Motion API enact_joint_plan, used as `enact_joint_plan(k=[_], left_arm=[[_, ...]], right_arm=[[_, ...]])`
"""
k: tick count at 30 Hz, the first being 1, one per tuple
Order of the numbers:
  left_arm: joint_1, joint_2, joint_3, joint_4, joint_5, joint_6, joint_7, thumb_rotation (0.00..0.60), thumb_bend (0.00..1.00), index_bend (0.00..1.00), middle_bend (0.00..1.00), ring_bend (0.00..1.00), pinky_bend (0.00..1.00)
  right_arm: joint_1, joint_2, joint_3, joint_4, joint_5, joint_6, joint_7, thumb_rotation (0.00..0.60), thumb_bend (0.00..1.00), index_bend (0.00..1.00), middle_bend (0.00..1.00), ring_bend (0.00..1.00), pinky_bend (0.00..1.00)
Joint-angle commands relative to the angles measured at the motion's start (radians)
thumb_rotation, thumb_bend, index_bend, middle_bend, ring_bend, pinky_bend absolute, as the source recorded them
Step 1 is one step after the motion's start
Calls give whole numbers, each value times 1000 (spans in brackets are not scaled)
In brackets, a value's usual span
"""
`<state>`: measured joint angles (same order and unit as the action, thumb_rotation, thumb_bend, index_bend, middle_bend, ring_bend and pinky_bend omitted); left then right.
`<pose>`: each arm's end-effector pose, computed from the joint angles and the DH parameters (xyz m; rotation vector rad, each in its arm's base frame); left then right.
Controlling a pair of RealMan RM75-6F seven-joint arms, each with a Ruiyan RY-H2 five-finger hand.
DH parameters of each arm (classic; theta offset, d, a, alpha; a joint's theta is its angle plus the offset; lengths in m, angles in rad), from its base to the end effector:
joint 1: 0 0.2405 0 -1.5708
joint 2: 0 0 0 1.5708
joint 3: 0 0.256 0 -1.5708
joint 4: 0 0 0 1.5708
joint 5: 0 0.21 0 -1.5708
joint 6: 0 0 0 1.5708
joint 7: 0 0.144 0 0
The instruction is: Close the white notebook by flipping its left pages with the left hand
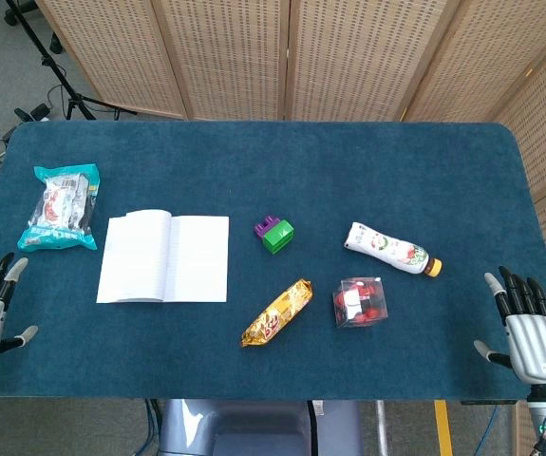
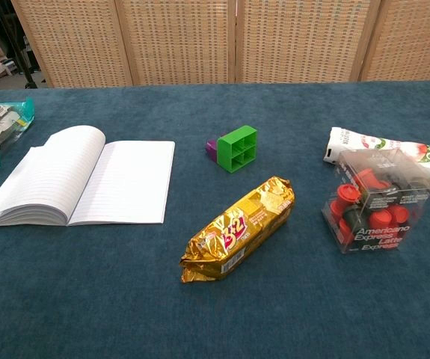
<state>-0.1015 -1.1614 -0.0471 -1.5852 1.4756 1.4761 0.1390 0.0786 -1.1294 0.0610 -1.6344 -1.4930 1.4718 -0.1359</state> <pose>-0.3135 0.1858 0.1476 -1.4188 -0.8189 -0.8070 -0.3074 -0.1810 0.1538 1.4131 -0.8343 0.8218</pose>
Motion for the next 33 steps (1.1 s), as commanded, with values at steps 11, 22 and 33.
enact_joint_plan(k=[11, 22, 33], left_arm=[[-6, -7, 2, -6, 7, -6, 9, 600, 110, 0, 0, 0, 0], [-13, -11, -4, -30, 11, -2, 17, 600, 111, 0, 0, 0, 0], [-21, -16, -12, -34, 1, -8, 18, 600, 111, 0, 0, 0, 0]], right_arm=[[-6, 6, -4, -5, -8, 9, 15, 600, 0, 5, 0, 0, 0], [-9, 11, -15, -12, -26, 11, 23, 600, 0, 5, 0, 0, 0], [-9, 10, -18, -15, -35, 12, 21, 600, 0, 5, 0, 0, 0]])
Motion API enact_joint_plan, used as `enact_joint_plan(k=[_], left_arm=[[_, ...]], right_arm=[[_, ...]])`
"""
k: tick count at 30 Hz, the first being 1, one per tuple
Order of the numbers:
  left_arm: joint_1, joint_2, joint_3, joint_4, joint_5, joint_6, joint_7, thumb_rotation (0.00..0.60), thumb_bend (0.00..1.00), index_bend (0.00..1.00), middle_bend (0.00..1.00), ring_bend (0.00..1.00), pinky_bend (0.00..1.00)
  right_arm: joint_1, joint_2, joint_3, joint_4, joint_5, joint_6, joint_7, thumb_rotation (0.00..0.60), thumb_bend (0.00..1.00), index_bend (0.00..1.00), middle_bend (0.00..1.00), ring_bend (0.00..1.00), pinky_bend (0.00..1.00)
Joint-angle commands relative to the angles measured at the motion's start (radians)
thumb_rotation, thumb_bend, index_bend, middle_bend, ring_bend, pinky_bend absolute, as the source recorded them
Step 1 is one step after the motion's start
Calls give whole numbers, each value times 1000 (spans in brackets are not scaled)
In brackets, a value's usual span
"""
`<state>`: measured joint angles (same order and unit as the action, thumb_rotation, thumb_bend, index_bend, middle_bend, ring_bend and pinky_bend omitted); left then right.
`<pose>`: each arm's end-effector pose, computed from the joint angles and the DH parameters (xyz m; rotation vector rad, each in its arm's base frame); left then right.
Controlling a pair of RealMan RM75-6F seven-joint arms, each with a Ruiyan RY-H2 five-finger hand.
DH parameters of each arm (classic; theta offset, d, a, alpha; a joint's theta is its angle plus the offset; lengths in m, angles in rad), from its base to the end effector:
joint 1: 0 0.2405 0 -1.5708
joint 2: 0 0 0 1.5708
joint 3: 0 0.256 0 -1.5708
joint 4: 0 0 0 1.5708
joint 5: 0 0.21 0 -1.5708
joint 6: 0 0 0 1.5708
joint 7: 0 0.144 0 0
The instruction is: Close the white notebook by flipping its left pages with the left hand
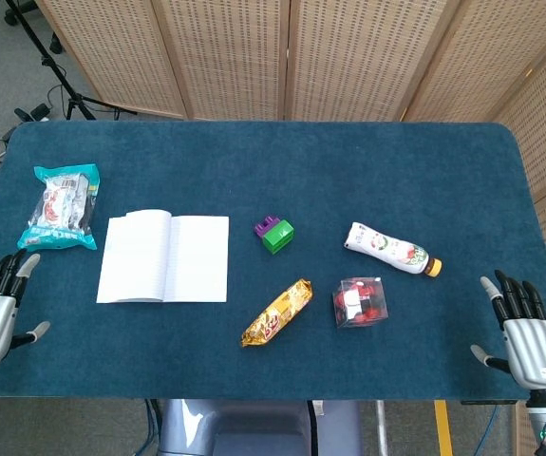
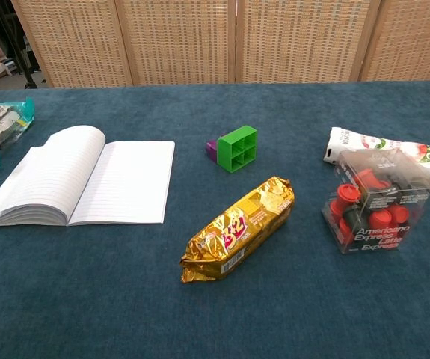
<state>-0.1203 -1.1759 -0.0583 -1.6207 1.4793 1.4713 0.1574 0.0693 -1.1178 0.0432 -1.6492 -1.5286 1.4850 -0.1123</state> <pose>-0.3001 0.1929 0.1404 -1.4241 -0.8266 -0.8515 -0.3030 -0.1742 0.1536 1.4322 -0.8470 0.8501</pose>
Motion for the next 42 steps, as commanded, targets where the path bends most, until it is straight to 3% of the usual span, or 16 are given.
enact_joint_plan(k=[1, 7, 27, 42], left_arm=[[-3, -2, -3, 2, -5, -4, 1, 600, 111, 0, 0, 0, 0], [-19, -9, -7, -5, -9, -26, 15, 600, 111, 0, 0, 0, 0], [-119, -131, -19, -31, -32, -128, 246, 600, 118, 0, 0, 0, 0], [-171, -201, -18, 51, -45, -174, 340, 600, 119, 0, 0, 0, 0]], right_arm=[[1, -3, 0, 0, 2, -2, -6, 600, 0, 5, 0, 0, 0], [2, -5, -1, -1, -1, -5, -10, 600, 2, 5, 0, 0, 0], [-7, 18, 2, -6, -15, 21, 50, 600, 1, 5, 0, 0, 0], [-12, 36, 2, -14, -26, 34, 99, 600, 2, 5, 0, 0, 0]])
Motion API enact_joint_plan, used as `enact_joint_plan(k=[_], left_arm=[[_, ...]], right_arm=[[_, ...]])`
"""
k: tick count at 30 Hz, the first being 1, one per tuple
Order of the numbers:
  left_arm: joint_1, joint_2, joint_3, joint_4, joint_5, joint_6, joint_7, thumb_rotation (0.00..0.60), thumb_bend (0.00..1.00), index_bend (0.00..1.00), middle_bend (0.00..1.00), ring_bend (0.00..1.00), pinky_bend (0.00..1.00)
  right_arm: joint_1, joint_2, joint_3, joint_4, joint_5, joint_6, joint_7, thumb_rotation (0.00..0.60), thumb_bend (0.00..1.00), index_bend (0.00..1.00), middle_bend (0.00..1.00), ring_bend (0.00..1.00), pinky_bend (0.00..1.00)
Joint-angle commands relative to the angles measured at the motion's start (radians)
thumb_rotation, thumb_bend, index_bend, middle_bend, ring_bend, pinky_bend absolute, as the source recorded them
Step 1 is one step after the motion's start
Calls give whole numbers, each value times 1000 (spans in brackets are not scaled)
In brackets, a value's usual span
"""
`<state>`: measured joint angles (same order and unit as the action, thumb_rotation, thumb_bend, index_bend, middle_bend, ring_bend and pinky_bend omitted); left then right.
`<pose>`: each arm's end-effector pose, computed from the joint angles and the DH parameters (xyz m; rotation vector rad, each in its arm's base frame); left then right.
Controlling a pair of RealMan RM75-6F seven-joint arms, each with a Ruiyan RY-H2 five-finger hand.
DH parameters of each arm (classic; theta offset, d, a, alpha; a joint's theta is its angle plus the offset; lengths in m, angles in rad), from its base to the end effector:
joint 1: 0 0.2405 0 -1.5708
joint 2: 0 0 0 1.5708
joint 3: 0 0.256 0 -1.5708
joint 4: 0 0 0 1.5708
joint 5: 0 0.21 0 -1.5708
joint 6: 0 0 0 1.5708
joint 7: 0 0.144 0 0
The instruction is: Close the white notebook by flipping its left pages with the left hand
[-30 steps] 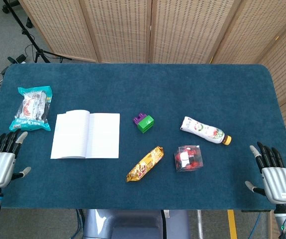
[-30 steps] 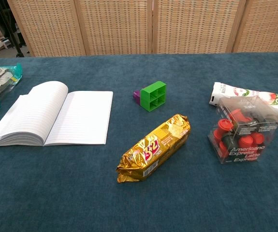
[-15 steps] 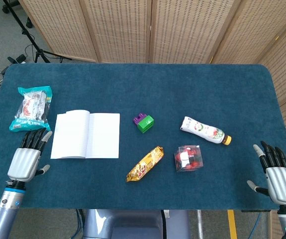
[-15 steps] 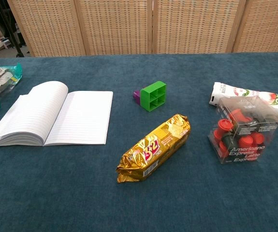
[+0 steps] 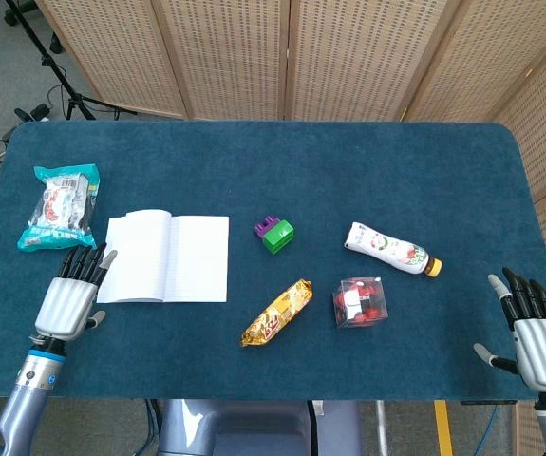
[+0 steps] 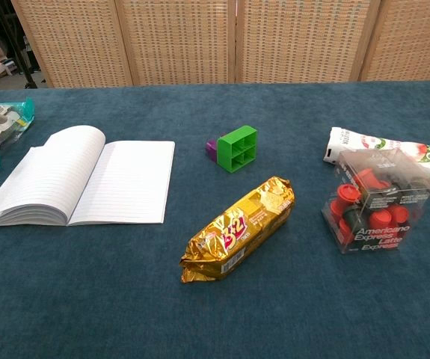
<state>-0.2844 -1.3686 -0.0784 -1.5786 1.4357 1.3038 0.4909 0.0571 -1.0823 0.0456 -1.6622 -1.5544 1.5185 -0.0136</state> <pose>-0.2581 0.2387 0.0635 -1.6564 -0.6781 -0.7396 -0.2999 -0.1709 0.1669 1.4012 -0.8761 0.9343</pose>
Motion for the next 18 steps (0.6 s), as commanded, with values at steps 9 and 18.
enact_joint_plan(k=[9, 18], left_arm=[[-39, -54, 3, 51, 11, -25, 23, 600, 120, 0, 0, 0, 0], [-60, -107, 9, 92, 1, -44, 54, 600, 120, 0, 0, 0, 0]], right_arm=[[-2, 3, 1, -3, 1, 2, 10, 600, 2, 5, 0, 0, 0], [-5, 8, 7, 0, 6, 10, 35, 600, 1, 5, 0, 0, 0]])
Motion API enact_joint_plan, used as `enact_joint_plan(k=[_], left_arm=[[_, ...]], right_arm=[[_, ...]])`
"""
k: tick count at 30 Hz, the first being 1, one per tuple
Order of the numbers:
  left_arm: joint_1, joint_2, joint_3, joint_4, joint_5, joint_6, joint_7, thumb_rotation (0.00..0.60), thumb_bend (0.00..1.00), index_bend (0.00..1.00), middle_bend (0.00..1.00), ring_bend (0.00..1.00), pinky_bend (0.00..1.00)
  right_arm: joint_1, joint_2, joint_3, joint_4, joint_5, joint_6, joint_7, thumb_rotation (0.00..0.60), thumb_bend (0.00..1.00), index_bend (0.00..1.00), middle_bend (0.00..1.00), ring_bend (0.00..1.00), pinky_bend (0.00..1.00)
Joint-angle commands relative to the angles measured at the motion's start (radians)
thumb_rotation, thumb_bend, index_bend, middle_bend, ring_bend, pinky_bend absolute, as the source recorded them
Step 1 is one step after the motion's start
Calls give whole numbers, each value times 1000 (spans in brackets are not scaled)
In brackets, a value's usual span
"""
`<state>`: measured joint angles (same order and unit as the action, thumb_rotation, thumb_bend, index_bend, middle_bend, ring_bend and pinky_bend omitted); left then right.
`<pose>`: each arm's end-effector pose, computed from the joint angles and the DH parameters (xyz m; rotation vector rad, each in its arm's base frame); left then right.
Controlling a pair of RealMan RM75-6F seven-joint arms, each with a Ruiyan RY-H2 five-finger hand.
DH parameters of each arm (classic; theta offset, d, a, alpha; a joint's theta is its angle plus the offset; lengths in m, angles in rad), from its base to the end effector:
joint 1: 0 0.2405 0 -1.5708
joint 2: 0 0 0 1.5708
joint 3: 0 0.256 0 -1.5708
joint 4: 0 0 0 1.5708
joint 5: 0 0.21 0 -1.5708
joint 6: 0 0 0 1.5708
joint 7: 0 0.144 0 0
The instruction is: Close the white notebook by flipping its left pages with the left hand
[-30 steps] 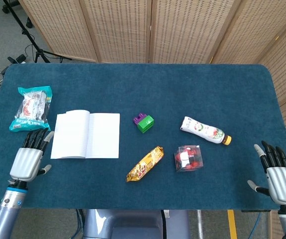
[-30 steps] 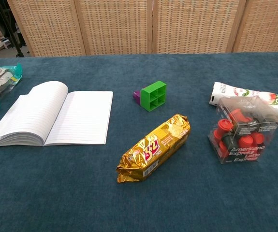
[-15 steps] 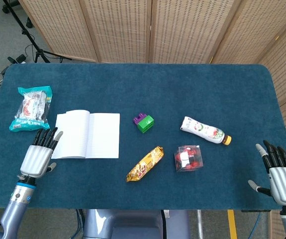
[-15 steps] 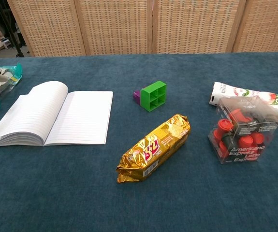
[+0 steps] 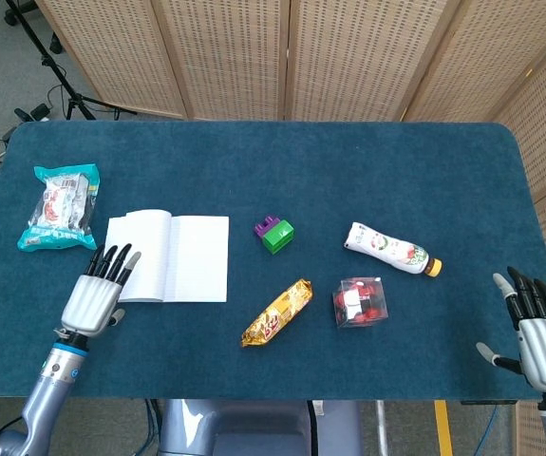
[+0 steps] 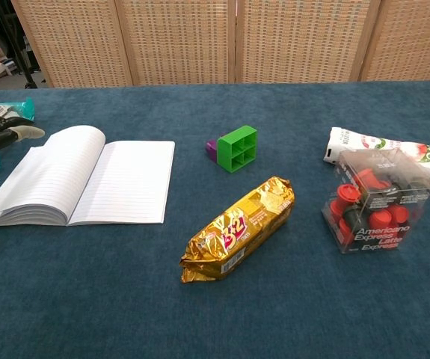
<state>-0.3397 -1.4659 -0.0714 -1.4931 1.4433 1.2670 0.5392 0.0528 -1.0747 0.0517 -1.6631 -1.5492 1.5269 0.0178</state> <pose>-0.2473 0.2506 0.0319 -1.7295 -0.6189 -0.7322 -0.3007 -0.1709 0.1714 1.3783 -0.8888 0.9565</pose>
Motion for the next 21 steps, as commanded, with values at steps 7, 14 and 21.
enact_joint_plan(k=[7, 14, 21], left_arm=[[-9, -33, 6, 33, -16, -7, 25, 600, 119, 0, 0, 0, 0], [-14, -46, 4, 60, -28, -5, 33, 600, 119, 0, 0, 0, 0], [-25, -71, -1, 98, -51, -25, 25, 600, 120, 0, 0, 0, 0]], right_arm=[[-4, 4, 6, 5, 4, 9, 24, 600, 2, 5, 0, 0, 0], [-7, 9, 6, 1, -5, 18, 35, 600, 1, 5, 0, 0, 0], [-8, 10, 5, -4, -7, 19, 33, 600, 2, 5, 0, 0, 0]])
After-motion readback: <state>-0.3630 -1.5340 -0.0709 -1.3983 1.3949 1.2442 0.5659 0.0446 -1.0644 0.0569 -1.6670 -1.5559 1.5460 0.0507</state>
